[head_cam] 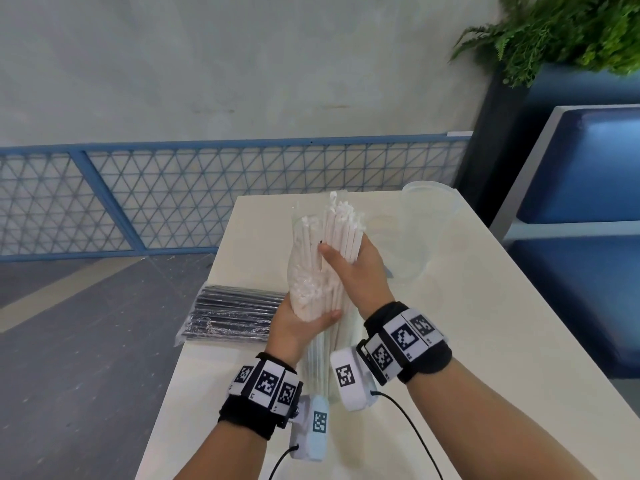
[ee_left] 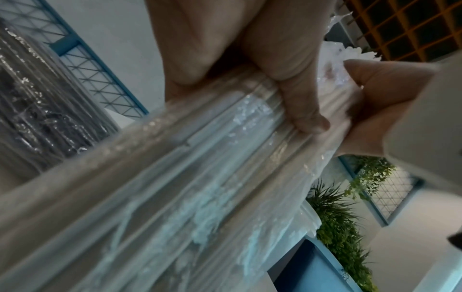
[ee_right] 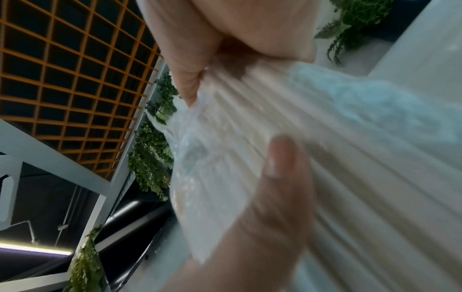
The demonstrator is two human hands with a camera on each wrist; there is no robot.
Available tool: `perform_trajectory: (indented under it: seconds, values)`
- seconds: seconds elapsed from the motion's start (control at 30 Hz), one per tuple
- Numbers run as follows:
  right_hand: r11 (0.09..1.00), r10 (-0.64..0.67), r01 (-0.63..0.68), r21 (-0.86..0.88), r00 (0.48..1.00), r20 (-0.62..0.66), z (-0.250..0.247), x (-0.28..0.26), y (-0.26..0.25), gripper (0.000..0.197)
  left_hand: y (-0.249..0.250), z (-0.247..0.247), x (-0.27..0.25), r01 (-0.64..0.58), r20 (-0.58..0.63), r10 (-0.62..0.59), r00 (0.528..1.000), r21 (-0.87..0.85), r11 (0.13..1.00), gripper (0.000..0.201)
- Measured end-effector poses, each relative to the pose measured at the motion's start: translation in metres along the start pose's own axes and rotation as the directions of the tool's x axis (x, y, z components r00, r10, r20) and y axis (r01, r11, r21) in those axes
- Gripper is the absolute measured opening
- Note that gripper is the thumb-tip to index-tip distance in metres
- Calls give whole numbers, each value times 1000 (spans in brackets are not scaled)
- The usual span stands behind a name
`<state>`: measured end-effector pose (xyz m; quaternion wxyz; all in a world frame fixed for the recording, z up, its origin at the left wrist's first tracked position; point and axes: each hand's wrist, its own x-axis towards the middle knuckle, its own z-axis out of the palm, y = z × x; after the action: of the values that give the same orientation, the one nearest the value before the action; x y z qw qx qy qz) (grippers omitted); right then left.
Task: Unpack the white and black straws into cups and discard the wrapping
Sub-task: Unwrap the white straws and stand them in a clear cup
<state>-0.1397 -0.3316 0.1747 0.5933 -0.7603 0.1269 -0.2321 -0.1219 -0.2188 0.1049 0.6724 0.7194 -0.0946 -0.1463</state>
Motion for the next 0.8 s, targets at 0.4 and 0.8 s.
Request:
perform_trajectory:
  seconds: [0.4, 0.8]
  values:
    - [992, -40, 40, 119, 999, 5, -14, 16, -10, 41, 4, 3, 6, 7, -7, -7, 1000, -37, 999, 40]
    - [948, 21, 64, 312, 965, -263, -40, 57, -34, 32, 3, 5, 16, 12, -7, -12, 1000, -39, 999, 39]
